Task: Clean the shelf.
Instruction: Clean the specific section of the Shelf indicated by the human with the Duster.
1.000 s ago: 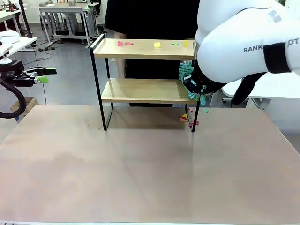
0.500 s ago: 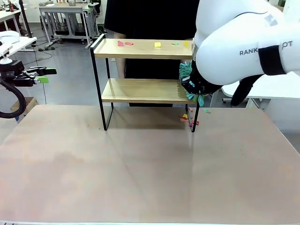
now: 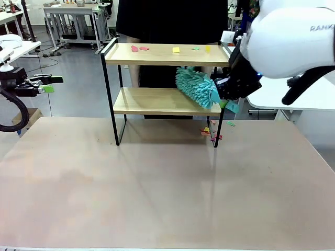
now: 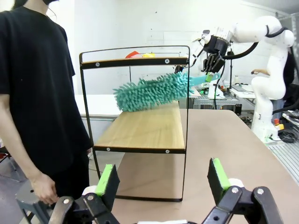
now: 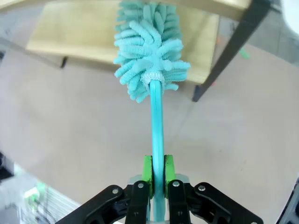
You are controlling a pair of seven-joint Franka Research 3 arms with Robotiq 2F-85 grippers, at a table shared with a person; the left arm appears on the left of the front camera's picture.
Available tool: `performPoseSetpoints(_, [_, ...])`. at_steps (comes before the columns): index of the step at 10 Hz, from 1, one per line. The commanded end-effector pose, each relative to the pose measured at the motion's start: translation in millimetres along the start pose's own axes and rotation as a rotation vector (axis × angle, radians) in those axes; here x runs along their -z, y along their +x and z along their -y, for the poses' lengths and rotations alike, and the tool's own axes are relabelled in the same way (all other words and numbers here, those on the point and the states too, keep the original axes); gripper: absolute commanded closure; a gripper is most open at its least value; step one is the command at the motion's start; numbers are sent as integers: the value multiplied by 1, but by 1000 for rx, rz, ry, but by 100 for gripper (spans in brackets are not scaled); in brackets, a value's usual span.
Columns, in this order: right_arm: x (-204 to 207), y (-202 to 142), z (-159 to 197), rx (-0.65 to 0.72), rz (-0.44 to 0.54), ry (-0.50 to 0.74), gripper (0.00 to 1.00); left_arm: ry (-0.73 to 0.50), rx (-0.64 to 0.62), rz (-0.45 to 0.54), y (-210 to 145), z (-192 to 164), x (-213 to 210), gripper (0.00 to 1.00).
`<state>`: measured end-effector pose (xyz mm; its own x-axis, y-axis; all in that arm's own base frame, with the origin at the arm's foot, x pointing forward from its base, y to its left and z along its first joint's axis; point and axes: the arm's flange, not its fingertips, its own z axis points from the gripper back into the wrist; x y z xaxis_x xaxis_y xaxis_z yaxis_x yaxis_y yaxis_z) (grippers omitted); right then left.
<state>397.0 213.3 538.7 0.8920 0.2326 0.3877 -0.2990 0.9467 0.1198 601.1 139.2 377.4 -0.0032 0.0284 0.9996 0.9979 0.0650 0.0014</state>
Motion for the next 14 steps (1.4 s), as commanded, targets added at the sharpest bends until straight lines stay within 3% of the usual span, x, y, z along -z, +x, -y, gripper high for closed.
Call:
performPoseSetpoints(1, [-14,-16,14,-180,-88,145,87,0,13,-8,1,2,0,0])
performPoseSetpoints(4, [-36,-29,14,-393,-167,301,87,0,13,-8,1,2,0,0])
performPoseSetpoints(7, [-62,-50,29,-503,-293,322,87,0,13,-8,1,2,0,0])
performPoseSetpoints(11, [-99,-77,63,-552,-387,314,87,0,13,-8,1,2,0,0])
performPoseSetpoints(14, [-124,-118,95,-539,-450,266,87,0,13,-8,1,2,0,0])
